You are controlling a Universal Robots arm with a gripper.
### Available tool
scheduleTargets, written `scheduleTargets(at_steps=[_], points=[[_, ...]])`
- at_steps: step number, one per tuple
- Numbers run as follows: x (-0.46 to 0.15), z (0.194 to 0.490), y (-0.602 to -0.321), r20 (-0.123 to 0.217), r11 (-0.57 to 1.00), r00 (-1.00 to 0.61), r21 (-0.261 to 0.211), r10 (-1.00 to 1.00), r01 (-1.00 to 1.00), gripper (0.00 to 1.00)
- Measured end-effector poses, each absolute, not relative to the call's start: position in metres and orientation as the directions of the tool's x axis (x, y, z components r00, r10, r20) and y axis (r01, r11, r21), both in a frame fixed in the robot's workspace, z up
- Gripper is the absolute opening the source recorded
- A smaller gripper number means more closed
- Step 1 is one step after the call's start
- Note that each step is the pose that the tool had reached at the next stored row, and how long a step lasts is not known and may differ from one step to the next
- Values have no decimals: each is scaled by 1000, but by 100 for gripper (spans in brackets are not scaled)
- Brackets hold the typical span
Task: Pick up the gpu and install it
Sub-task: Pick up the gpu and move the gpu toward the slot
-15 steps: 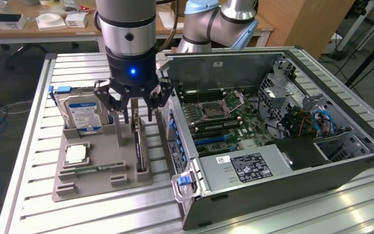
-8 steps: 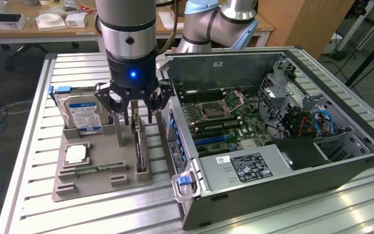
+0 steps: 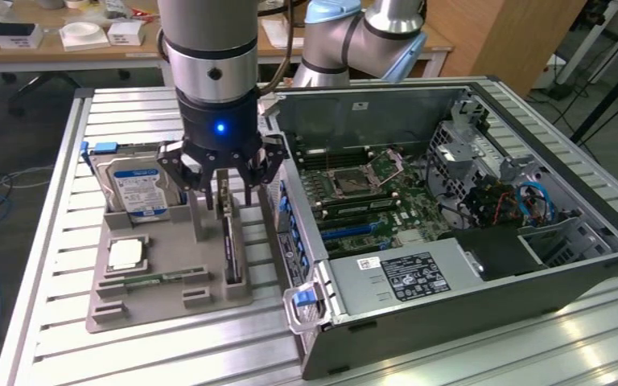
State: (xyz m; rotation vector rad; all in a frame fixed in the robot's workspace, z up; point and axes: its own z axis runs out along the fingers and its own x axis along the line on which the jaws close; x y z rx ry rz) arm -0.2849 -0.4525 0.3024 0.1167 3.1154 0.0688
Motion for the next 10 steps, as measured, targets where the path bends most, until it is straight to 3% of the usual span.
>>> scheduleTargets(at_steps=[10], points=[[-285, 294, -454, -22, 996, -997, 45, 75, 74, 53]])
